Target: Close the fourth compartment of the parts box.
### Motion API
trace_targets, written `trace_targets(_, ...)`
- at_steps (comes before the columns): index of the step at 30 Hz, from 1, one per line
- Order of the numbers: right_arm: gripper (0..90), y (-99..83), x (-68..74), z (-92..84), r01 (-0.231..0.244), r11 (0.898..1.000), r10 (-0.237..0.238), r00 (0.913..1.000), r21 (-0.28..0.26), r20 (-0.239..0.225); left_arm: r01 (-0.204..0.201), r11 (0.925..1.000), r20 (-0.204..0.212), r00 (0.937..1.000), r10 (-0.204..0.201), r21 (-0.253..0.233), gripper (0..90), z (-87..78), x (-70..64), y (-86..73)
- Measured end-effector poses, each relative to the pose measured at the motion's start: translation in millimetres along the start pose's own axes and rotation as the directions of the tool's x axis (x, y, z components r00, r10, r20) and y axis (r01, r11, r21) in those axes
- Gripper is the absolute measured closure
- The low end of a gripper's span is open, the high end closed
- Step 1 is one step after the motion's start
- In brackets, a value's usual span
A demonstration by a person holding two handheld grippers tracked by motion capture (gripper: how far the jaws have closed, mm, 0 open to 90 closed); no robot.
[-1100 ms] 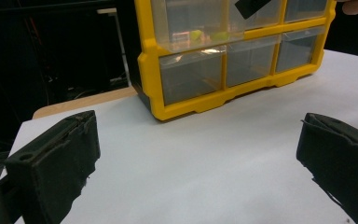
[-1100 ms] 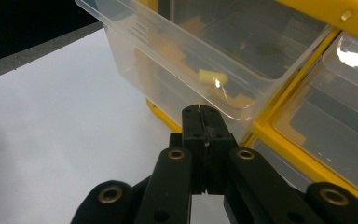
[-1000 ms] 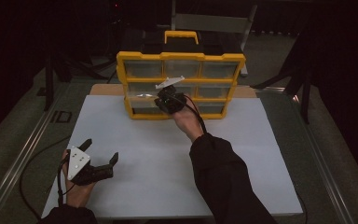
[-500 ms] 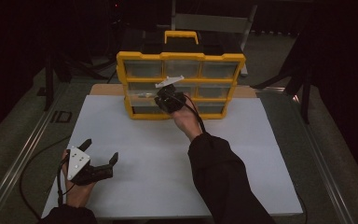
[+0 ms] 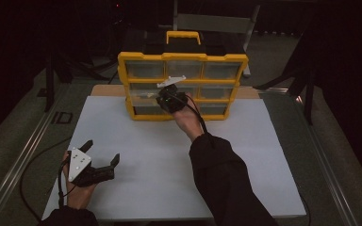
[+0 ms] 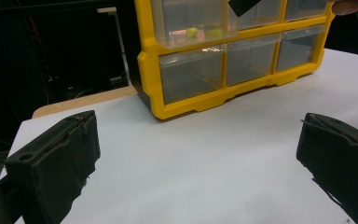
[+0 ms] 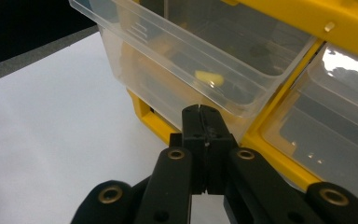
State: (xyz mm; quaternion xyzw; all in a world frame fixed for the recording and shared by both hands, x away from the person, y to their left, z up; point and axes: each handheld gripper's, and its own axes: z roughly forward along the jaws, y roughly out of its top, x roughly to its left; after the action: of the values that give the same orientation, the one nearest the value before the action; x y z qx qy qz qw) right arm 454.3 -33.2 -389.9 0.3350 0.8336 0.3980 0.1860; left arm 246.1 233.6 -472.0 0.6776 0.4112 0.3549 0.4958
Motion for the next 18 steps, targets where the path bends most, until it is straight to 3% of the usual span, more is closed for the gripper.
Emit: trace_targets(18, 90.0, 1.6, -2.9, 4.9, -0.010, 1.000, 0.010, 0.9998, -0.012, 0.015, 0.000, 1.0000, 0.002, 1.0000, 0.000, 0.000, 0.3, 0.2, 0.3, -0.1)
